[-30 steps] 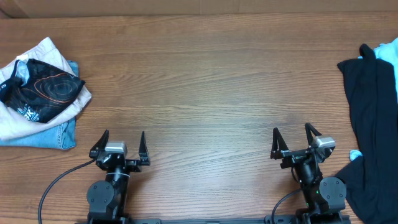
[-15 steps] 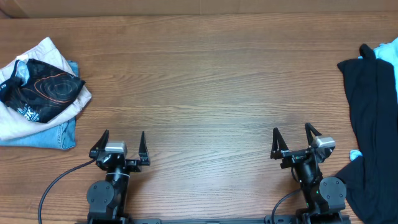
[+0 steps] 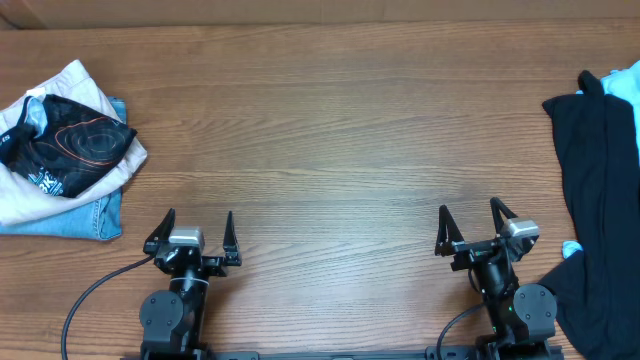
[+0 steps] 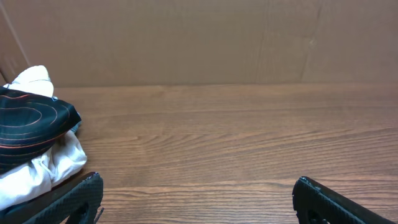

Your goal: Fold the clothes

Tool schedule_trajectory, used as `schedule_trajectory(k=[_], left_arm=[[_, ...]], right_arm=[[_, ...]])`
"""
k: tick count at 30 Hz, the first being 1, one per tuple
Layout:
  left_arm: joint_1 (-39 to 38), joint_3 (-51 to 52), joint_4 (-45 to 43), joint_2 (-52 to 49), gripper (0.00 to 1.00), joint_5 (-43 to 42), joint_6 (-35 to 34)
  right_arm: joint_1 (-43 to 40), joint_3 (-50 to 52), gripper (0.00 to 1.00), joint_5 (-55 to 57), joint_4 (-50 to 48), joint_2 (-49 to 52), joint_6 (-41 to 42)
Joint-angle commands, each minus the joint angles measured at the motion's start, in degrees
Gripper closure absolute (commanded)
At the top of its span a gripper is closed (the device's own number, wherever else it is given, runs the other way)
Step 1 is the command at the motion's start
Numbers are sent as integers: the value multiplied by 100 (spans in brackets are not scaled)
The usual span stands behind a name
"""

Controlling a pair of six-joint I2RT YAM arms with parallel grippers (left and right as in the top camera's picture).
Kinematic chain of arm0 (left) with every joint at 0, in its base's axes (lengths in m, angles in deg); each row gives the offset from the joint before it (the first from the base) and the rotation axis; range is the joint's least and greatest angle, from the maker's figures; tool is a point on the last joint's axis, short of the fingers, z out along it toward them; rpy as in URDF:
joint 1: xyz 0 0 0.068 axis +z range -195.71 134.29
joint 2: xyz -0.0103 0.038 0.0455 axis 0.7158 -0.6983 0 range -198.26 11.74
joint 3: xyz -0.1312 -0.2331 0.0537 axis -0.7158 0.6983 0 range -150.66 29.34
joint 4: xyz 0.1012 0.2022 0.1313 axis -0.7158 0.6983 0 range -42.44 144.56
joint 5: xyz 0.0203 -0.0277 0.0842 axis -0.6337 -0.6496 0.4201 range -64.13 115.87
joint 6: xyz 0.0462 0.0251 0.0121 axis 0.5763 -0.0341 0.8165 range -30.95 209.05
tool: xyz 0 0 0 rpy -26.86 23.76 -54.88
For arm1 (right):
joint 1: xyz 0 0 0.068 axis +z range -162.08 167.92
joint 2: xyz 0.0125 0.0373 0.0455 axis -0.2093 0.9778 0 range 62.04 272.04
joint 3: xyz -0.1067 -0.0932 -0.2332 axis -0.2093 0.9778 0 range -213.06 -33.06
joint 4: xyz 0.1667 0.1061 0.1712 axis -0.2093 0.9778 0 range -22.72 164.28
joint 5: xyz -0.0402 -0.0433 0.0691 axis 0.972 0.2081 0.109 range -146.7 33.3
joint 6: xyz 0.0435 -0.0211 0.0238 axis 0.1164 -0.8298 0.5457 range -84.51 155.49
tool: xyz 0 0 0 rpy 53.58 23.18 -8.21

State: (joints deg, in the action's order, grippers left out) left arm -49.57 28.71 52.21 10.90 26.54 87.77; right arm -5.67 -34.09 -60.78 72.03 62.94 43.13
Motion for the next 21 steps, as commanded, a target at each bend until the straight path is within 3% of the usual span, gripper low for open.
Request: schedule_trajectory(k=[1,11,21], left_arm=[[46,35,-26,59,0,-72,-7],[46,-470,564,52,0,-68,-494],[46,-1832,1510,-1010,0,0,-487]], right_arm=[[-7,52,0,11,-33,-31,-15],[-7,-697,0,321,470,332,9],[-7,-2448,0,555,1668,2129,306]])
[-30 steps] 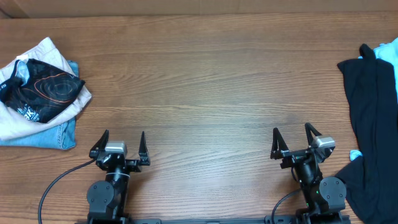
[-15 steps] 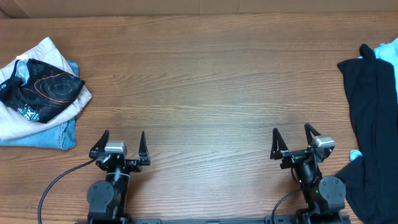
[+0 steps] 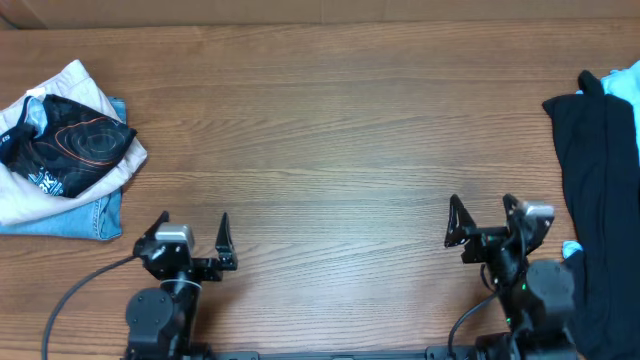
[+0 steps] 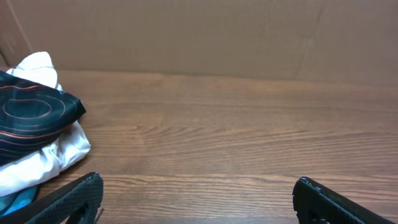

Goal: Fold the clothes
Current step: 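Reach the right gripper to the black T-shirt and pinch its edge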

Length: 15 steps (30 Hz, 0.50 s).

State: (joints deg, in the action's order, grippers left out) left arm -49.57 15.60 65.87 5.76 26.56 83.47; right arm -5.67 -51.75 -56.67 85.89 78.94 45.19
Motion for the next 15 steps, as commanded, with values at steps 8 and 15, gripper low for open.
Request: schedule_trajectory(k=[8,15], left_arm=[[46,-1991,968,-2391,0,-162,-59],[46,-3121,1954,-3674,0,-245,-66]], right_arm=[[-26,-2236,0,160,1727,2426,343],[-72,-2927,0,-398,2116,3681,387]])
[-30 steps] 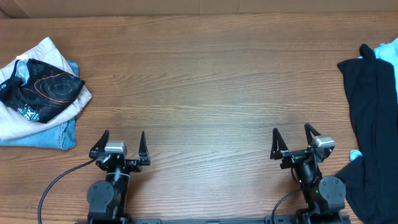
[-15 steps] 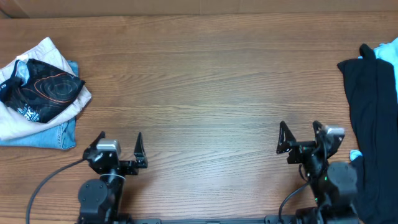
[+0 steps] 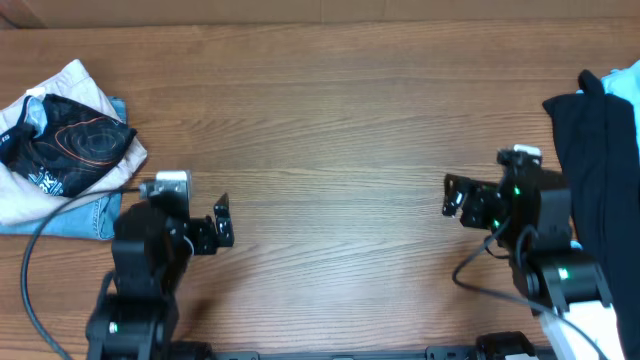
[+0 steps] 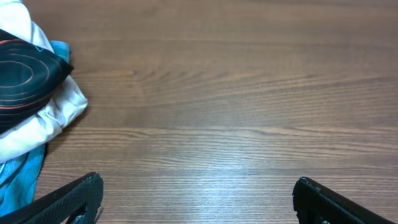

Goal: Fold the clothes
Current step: 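Reach the right gripper to the black T-shirt and pinch its edge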

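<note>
A pile of clothes lies at the far left: a black printed shirt (image 3: 62, 145) on a white garment (image 3: 60, 95), with blue jeans (image 3: 85, 215) underneath. The left wrist view shows the same black shirt (image 4: 25, 78) and white garment (image 4: 46, 121) at its left edge. A black garment (image 3: 595, 190) with blue cloth (image 3: 625, 80) is heaped at the right edge. My left gripper (image 3: 190, 220) (image 4: 198, 183) is open over bare wood, right of the pile. My right gripper (image 3: 488, 198) is open with nothing in it, just left of the black garment.
The wooden table (image 3: 330, 120) stretches between the two heaps. A brown cardboard wall (image 3: 320, 10) runs along the far edge. Cables trail from both arms near the front edge.
Both arms have risen and come forward from the front edge. The left wrist camera now looks down on the table. The right gripper is closer to the black garment.
Both grippers stood open and low at the front edge, facing the far wall. Then the left had shifted slightly left and the right slightly right. Now both are raised over the table, still open; neither heap of clothes has moved.
</note>
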Tool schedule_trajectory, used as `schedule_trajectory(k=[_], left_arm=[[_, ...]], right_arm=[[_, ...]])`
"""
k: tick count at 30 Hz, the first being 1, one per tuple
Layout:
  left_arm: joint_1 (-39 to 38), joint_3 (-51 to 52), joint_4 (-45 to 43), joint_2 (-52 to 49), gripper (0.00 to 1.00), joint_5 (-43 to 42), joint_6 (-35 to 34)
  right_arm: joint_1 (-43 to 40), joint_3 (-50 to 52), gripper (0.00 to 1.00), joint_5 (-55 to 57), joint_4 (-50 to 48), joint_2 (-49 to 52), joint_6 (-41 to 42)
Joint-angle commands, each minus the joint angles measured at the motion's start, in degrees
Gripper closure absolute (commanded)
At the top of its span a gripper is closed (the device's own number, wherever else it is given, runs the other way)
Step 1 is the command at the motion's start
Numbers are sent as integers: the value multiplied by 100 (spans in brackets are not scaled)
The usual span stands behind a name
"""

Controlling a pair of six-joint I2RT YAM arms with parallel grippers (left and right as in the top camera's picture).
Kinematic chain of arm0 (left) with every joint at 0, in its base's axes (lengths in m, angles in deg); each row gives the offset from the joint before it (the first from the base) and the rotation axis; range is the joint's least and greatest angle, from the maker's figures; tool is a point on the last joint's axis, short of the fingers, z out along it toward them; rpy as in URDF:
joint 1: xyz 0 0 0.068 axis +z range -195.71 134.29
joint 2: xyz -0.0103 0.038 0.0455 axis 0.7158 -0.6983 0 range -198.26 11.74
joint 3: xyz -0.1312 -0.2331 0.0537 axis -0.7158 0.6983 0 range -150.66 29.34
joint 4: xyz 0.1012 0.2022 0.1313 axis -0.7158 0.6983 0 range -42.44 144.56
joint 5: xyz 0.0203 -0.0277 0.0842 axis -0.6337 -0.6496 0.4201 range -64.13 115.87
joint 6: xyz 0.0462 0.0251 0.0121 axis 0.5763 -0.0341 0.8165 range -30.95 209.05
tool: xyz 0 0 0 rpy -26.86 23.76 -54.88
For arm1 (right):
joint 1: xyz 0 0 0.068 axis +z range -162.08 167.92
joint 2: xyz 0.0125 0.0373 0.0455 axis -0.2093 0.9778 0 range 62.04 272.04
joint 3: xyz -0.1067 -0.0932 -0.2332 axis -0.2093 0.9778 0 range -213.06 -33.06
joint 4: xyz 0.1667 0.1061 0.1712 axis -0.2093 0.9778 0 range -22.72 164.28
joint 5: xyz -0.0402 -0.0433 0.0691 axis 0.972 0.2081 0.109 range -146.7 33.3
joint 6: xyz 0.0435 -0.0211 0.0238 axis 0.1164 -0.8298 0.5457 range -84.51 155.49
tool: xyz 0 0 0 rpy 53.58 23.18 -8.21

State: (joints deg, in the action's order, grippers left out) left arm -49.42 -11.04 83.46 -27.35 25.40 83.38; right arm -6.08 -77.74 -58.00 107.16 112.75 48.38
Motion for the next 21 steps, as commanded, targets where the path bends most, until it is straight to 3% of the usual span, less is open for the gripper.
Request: schedule_trajectory(k=[1,6,9,15,21], left_arm=[[31,-516,245,-459,0,-146,-59],[31,-551,302,-590,0,-212,-76],[31,-551,299,-590,0,-214,-76],[31,-551,297,-590,0,-214,-76],[31,-551,289,-590,0,-212,-76]], right_arm=[[-37,-328,0,-83,-20,393,96],[-481,-328,0,1532,577,804,1963],[-1082,-315,0,1862,994,1137,2671],[-2256,-142,0,1757,1198,1943,3222],[-2929,-4,0,1801,1123,2699,3410]])
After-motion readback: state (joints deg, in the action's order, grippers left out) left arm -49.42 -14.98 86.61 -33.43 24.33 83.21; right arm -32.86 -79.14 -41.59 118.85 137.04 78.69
